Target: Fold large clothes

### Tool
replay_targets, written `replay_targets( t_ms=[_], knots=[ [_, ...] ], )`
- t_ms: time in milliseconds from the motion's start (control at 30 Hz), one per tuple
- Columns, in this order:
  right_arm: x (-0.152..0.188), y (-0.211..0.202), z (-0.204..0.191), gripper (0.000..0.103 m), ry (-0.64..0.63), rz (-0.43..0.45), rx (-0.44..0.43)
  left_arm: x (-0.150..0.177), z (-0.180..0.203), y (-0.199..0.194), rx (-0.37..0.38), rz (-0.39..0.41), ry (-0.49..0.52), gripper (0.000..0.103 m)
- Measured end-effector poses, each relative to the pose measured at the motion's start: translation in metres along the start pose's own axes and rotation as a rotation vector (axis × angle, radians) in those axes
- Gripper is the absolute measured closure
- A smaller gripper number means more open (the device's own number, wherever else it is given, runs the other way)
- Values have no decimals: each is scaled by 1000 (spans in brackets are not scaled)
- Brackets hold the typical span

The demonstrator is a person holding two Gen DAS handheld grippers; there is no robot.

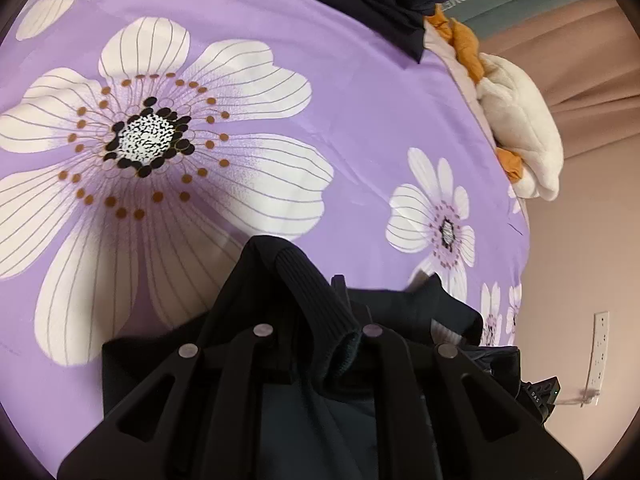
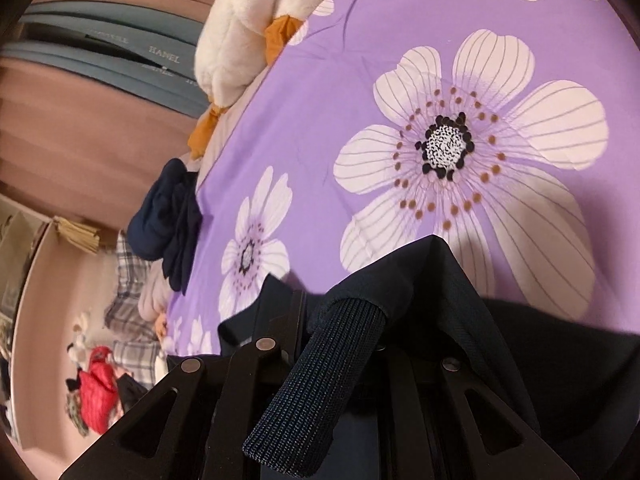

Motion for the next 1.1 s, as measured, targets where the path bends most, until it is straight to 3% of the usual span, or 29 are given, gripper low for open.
replay_targets(
  t_ms=[100, 133, 200, 233, 267, 300, 400, 567, 600, 667, 733, 867, 1100],
  knots=[
    [0, 12, 10, 89, 31, -20, 37, -2, -4, 8, -3, -15, -38, 87],
    [1, 16, 13, 88, 56, -30, 46, -3, -5, 10, 3, -24, -61, 82],
    [1, 18, 23, 82, 117, -44, 37, -6, -5, 10, 40, -35, -108, 65],
    [-1, 17, 26, 79, 147, -49, 26, -9, -4, 8, 62, -32, -128, 48],
    [-3, 15, 27, 71, 168, -51, 15, -13, -1, 6, 70, -20, -133, 32],
    [-6, 13, 28, 59, 203, -51, -12, -16, 1, 3, 58, -3, -121, 27],
    [-17, 6, 23, 36, 273, -38, -77, -28, 11, -9, 14, 59, -46, 24],
    [-40, -9, 13, 33, 220, 61, -43, -38, 19, -26, -38, 117, 56, 24],
    [-46, -17, 10, 33, 182, 101, -13, -36, 23, -30, -42, 121, 102, 24],
    [-44, -26, -18, 33, -32, 117, -6, -26, 34, -34, -32, 106, 212, 24],
    [-23, -26, -56, 33, -303, 50, -36, -12, 44, -34, -25, 84, 317, 24],
    [34, -9, -109, 33, -682, -77, -50, 28, 67, -26, -8, 20, 482, 26],
    [95, 47, -158, 33, -1018, -229, -103, 77, 87, -3, 52, -81, 618, 26]
  ],
)
Point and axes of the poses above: each gripper's, at about its wrist camera, not at the fingertips, and y roughly the way its jaws point, z to its right, x to its underside, the point moved 4 cm from there along y, roughly the way its jaws point, and after that the axes turned 12 degrees about z, right-handed, at the moved point
